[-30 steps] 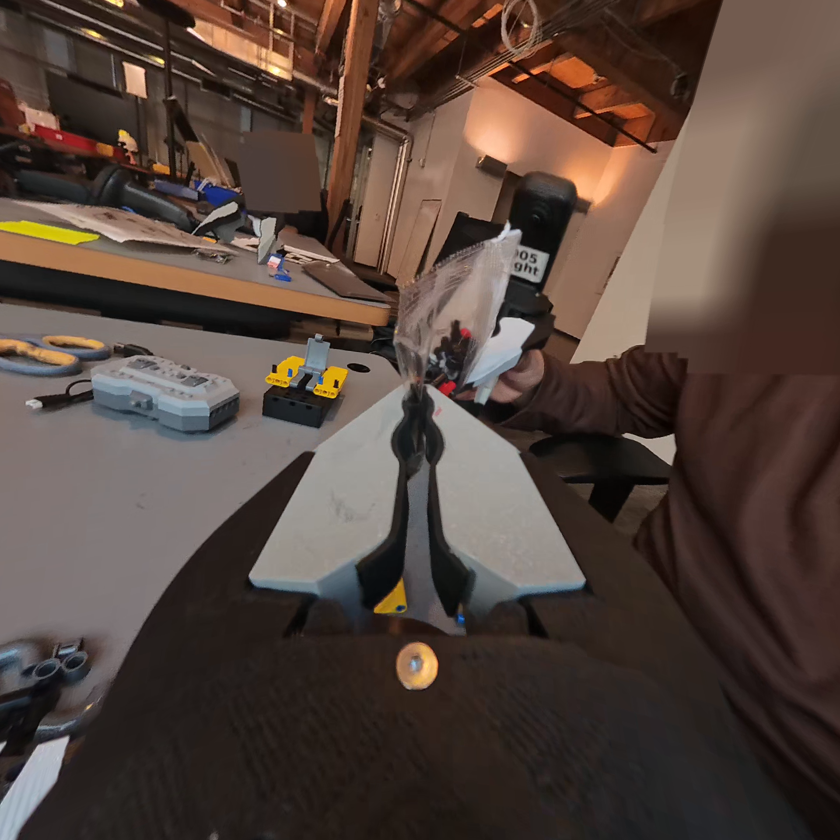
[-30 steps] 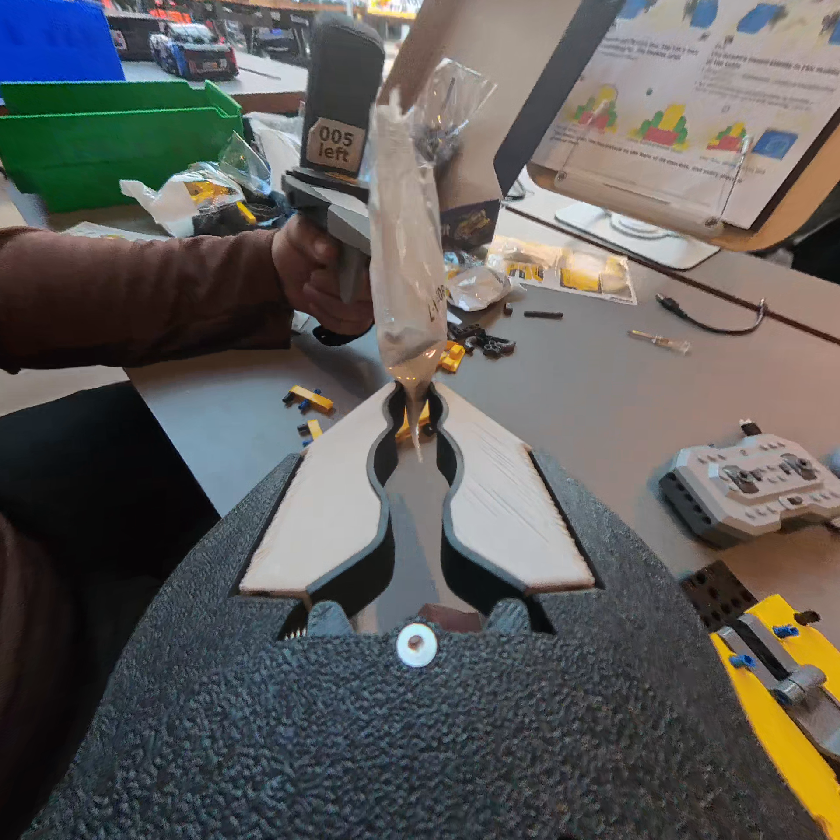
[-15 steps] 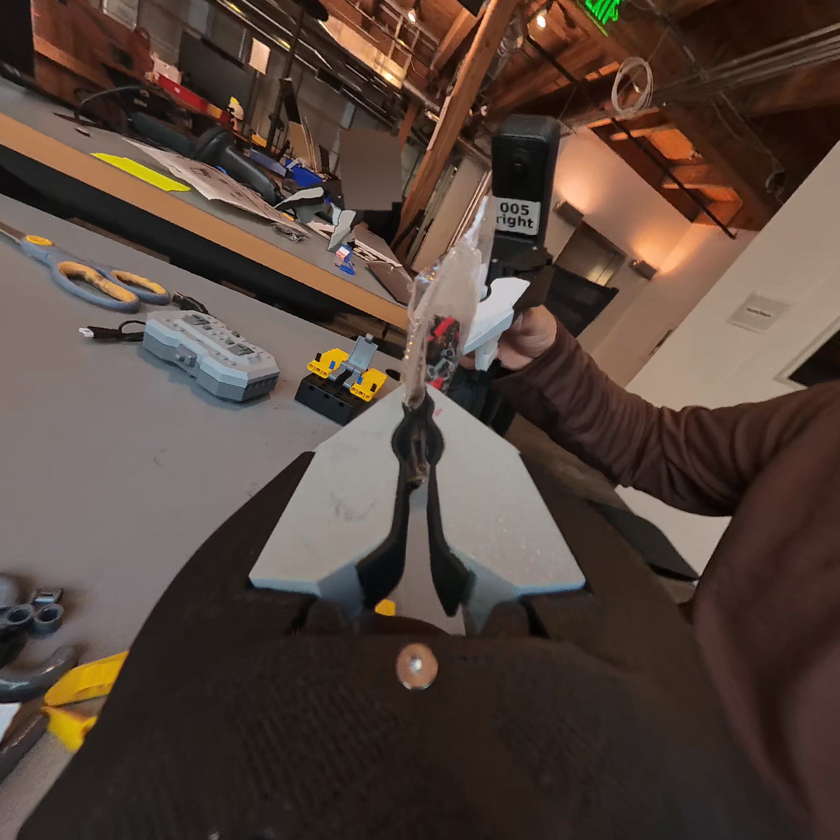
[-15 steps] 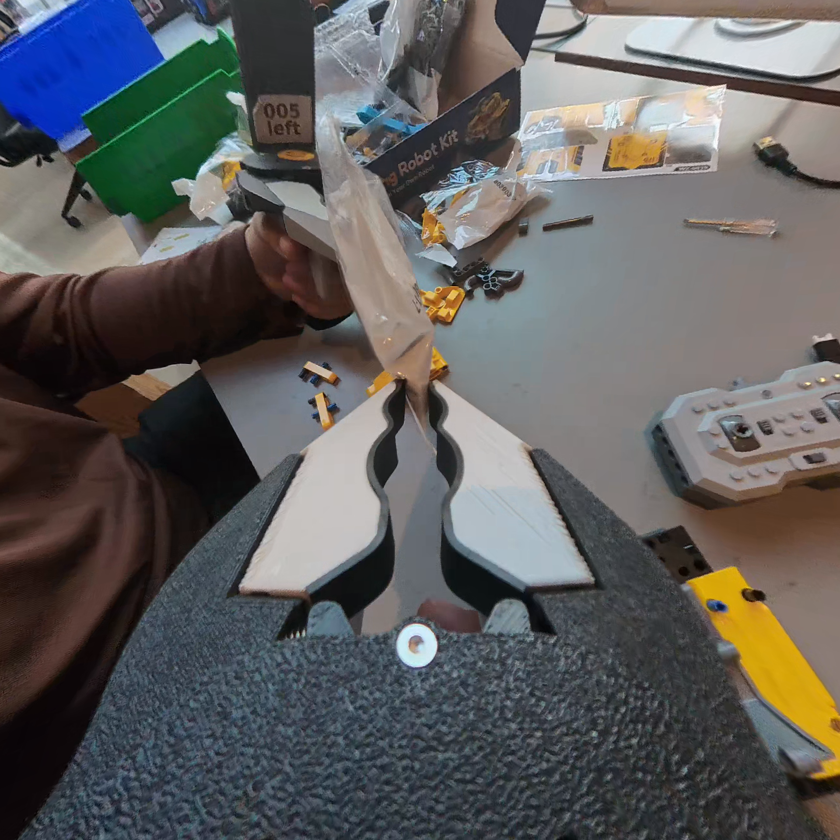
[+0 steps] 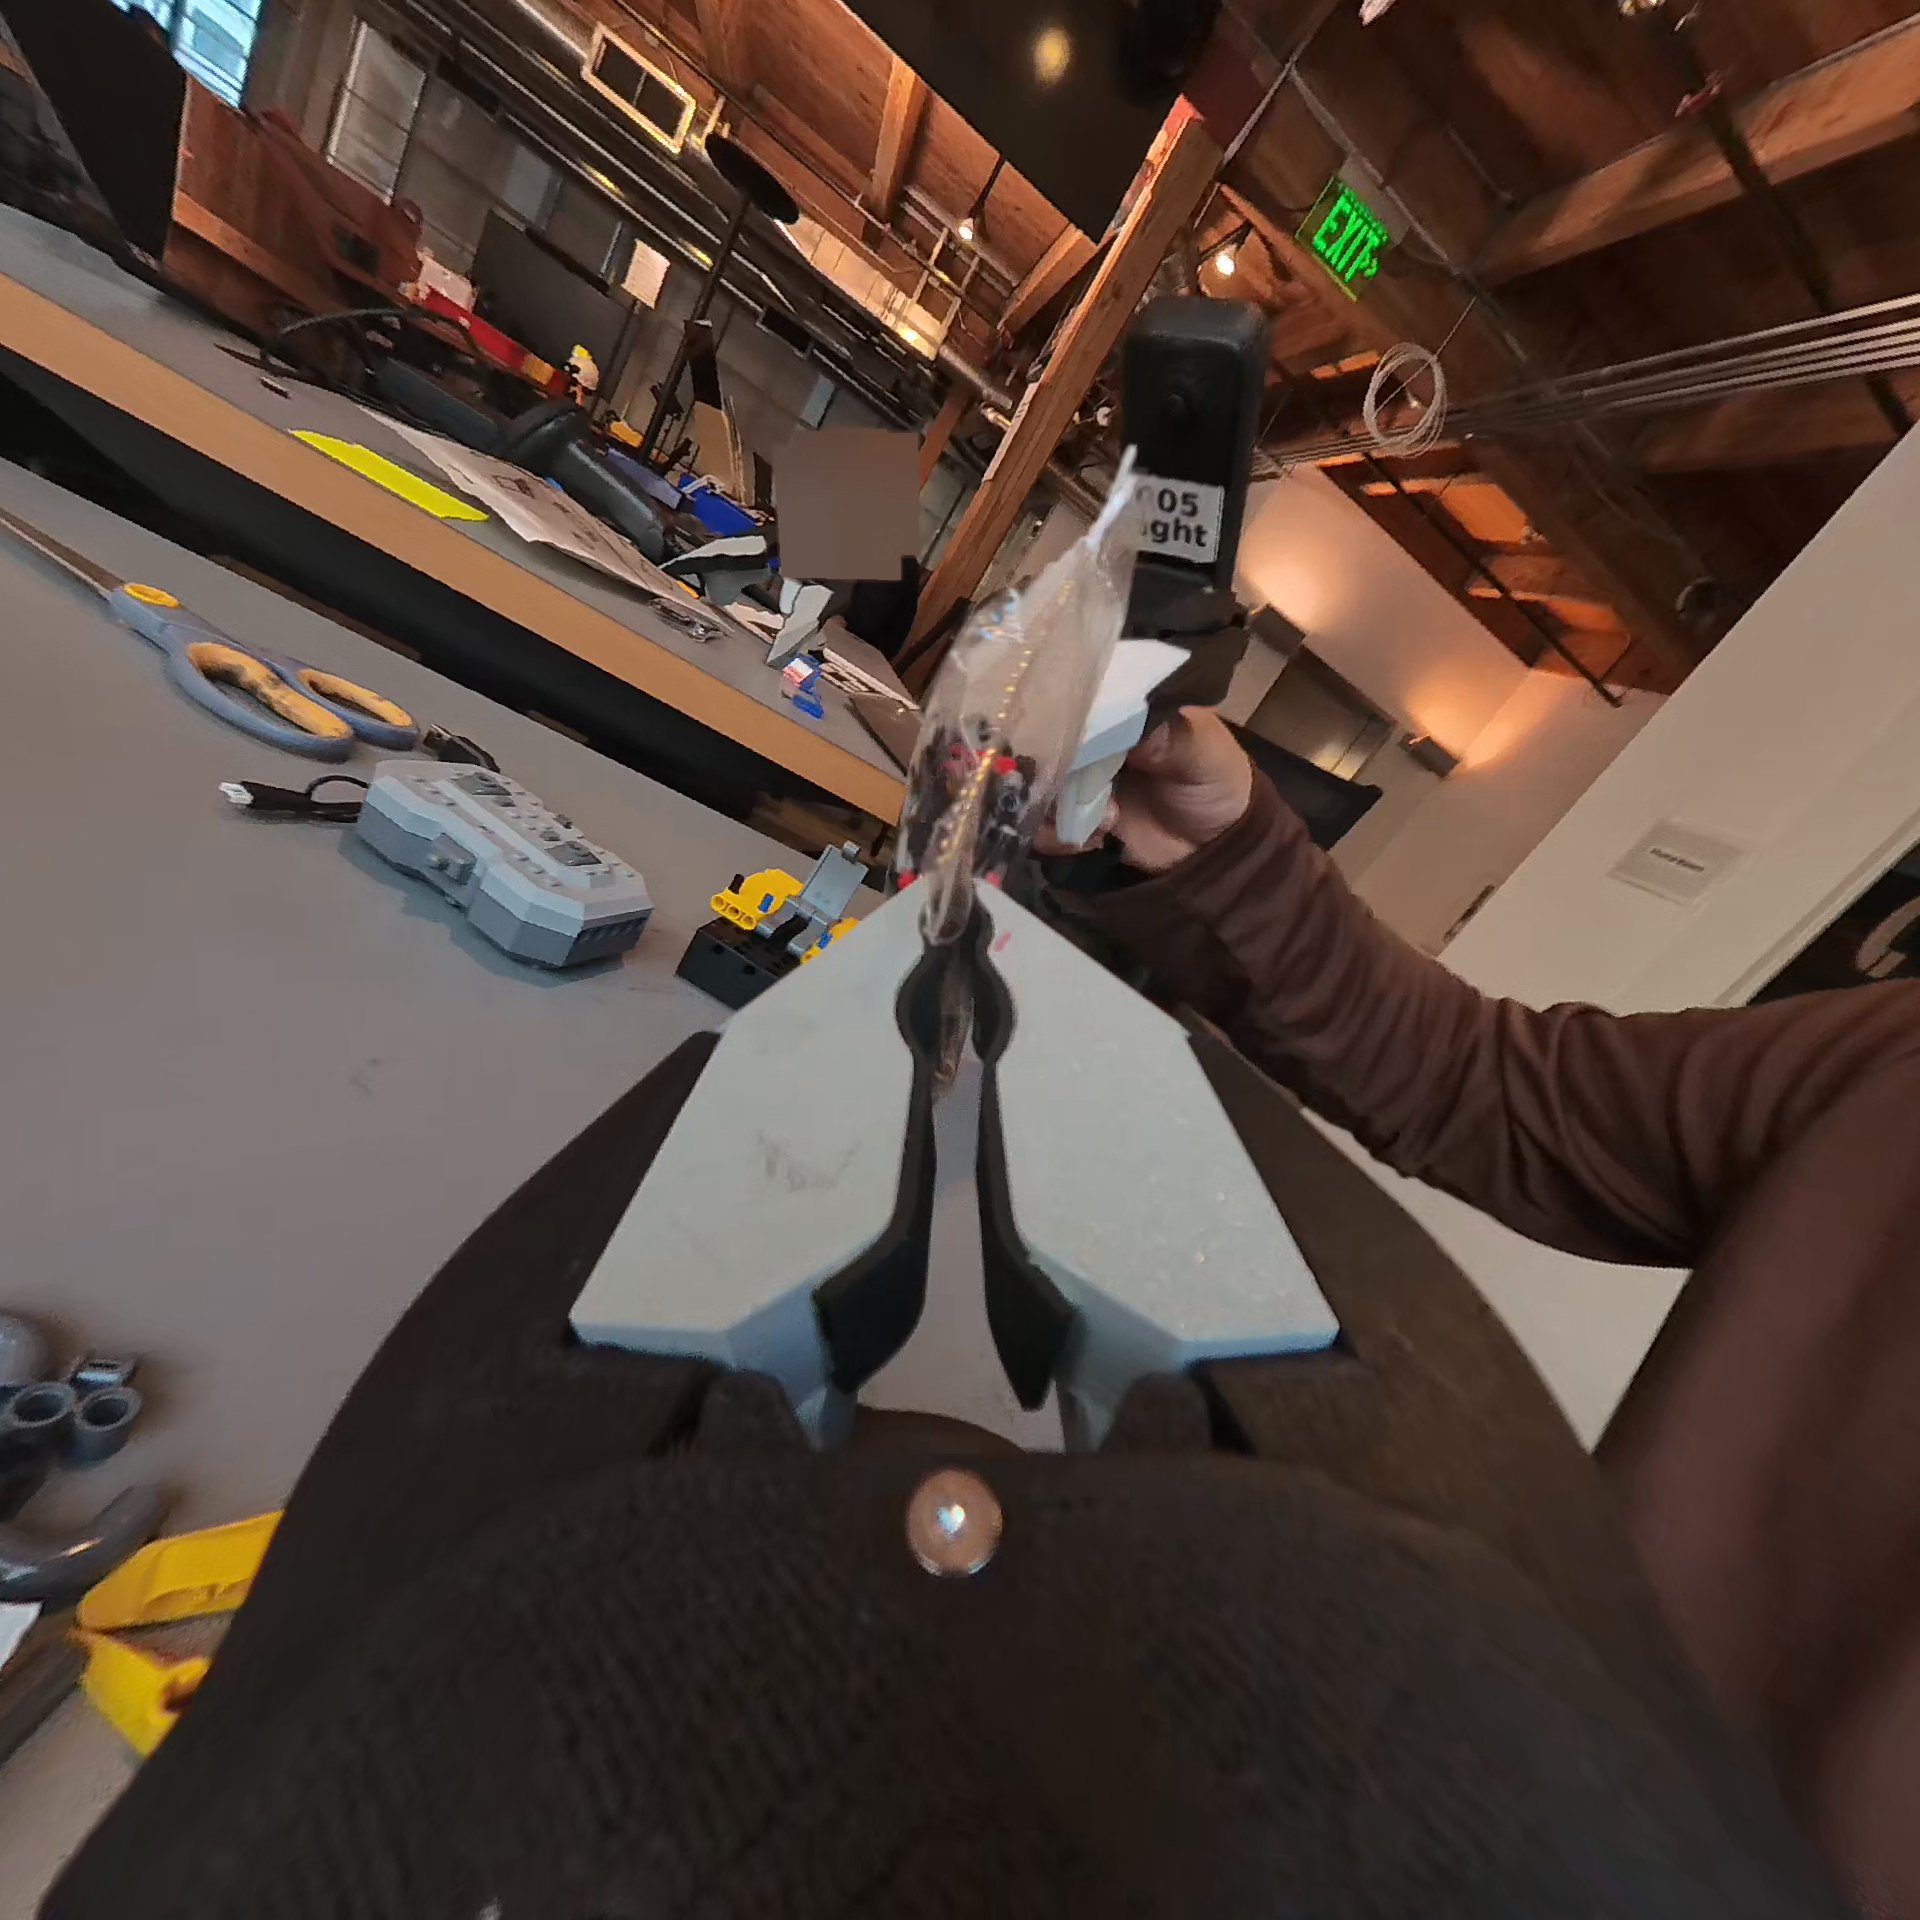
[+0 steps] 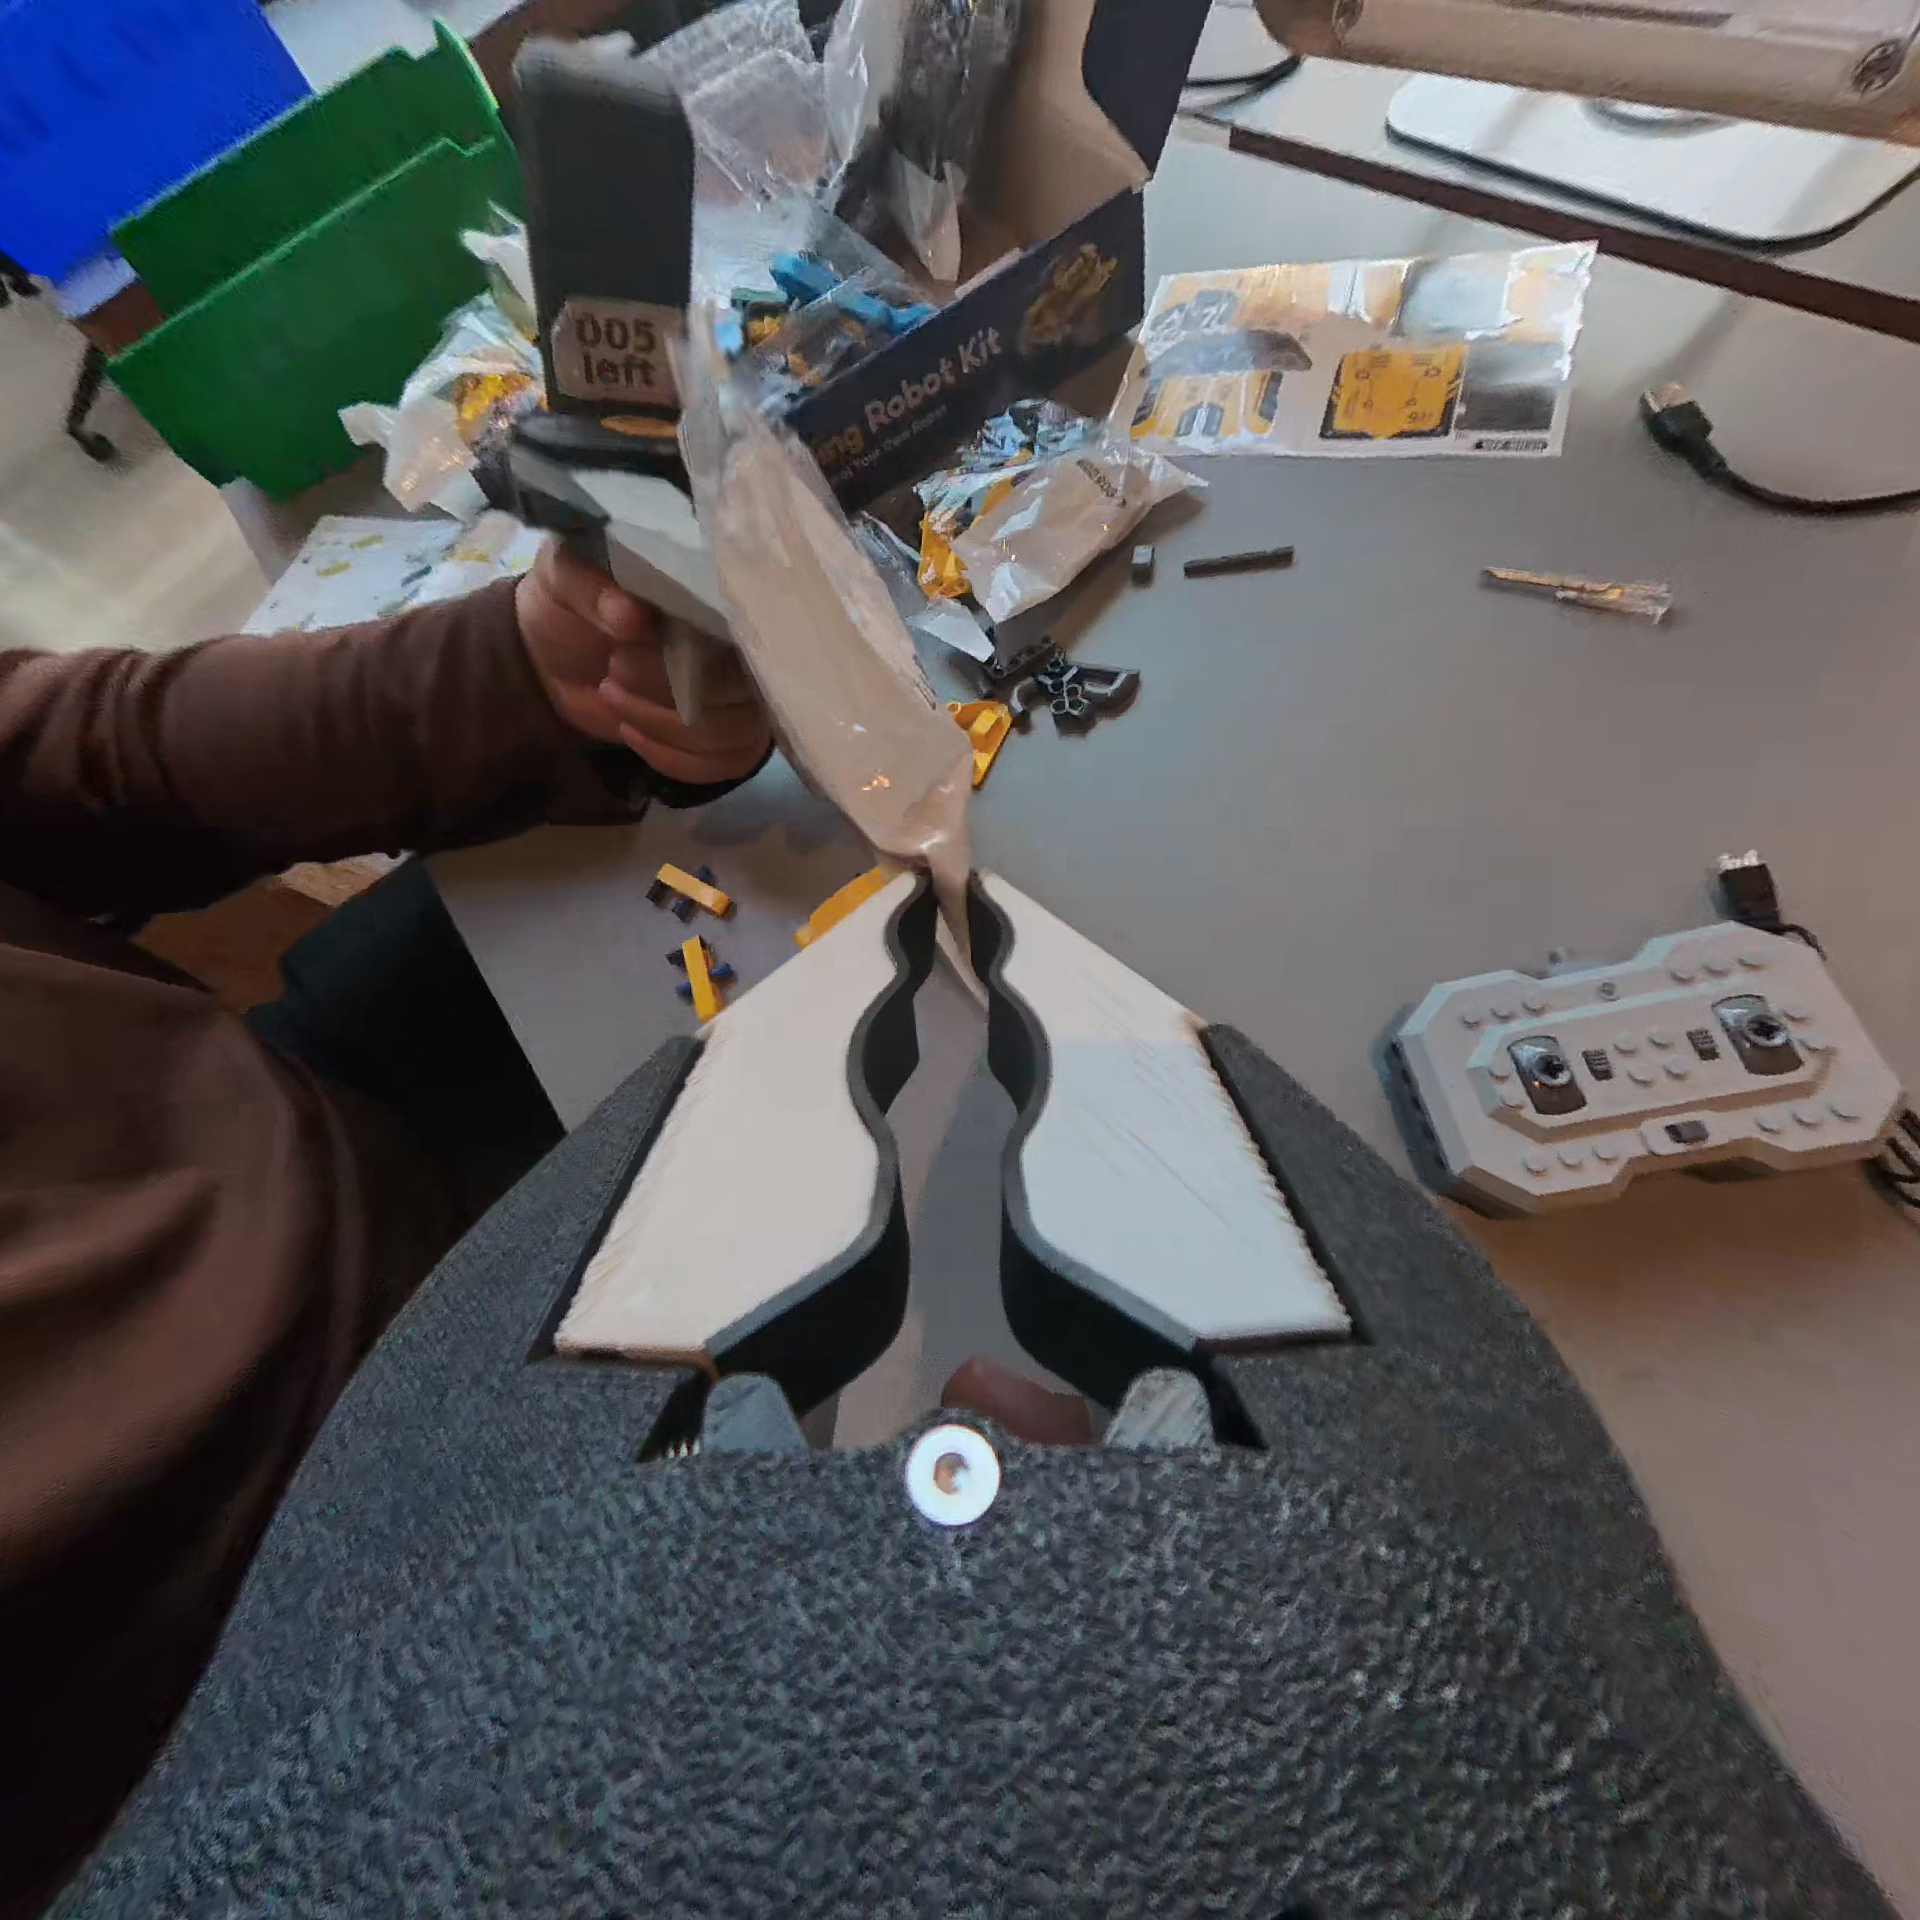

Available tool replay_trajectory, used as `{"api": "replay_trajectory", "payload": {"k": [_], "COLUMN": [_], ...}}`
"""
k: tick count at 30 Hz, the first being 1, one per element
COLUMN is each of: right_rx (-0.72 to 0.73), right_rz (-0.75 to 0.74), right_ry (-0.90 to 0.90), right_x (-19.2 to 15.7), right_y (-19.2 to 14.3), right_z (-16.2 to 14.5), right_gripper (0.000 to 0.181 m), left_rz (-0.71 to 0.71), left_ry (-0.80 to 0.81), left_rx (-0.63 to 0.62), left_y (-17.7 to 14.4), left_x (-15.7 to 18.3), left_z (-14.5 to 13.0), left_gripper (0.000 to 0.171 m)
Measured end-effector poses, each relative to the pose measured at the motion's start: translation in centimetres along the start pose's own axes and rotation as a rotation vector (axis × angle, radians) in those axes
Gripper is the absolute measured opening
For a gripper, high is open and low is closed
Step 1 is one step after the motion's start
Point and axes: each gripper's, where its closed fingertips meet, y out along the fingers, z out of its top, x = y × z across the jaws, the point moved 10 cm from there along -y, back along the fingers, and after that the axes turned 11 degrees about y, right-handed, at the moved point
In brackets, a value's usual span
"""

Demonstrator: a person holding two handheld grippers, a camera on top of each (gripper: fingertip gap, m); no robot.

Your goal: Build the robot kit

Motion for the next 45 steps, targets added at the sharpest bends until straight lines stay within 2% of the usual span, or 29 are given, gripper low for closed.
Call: {"api": "replay_trajectory", "payload": {"k": [2, 4, 7, 11, 16, 23, 27, 32, 37, 45], "right_rx": [-0.006, -0.096, 0.002, -0.004, 0.059, 0.096, 0.135, 0.197, 0.173, 0.14], "right_rz": [0.032, -0.022, -0.048, -0.145, -0.228, -0.276, -0.324, -0.347, -0.342, -0.365], "right_ry": [0.02, -0.01, 0.014, -0.015, -0.027, -0.05, -0.081, -0.112, -0.115, -0.016], "right_x": [0.1, 0.7, 1.7, 2.9, 3.0, 2.8, 2.9, 3.3, 3.9, 5.5], "right_y": [0.5, 1.8, 1.8, 3.3, 2.8, 3.1, 3.9, 5.0, 6.3, 7.3], "right_z": [-0.3, -1.8, -2.4, -4.6, -5.8, -6.2, -5.5, -3.6, -2.1, -2.8], "right_gripper": [0.005, 0.005, 0.005, 0.005, 0.005, 0.005, 0.005, 0.007, 0.007, 0.014], "left_rz": [-0.004, 0.035, 0.141, 0.207, 0.276, 0.313, 0.32, 0.397, 0.431, 0.524], "left_ry": [0.082, 0.222, 0.465, 0.568, 0.566, 0.526, 0.541, 0.621, 0.632, 0.62], "left_rx": [-0.017, -0.091, -0.246, -0.34, -0.333, -0.307, -0.299, -0.269, -0.274, -0.335], "left_y": [0.0, -0.1, 0.2, 1.7, 3.3, 2.9, 2.7, 2.1, 2.0, 2.5], "left_x": [0.3, 0.3, 0.4, 1.3, 1.8, 1.5, 1.6, 1.5, 1.3, 0.9], "left_z": [0.1, -0.1, -1.1, -1.9, -2.2, -2.2, -2.1, -1.3, -1.4, -2.2], "left_gripper": [0.0, 0.0, 0.0, 0.0, 0.0, 0.0, 0.0, 0.0, 0.0, 0.0]}}
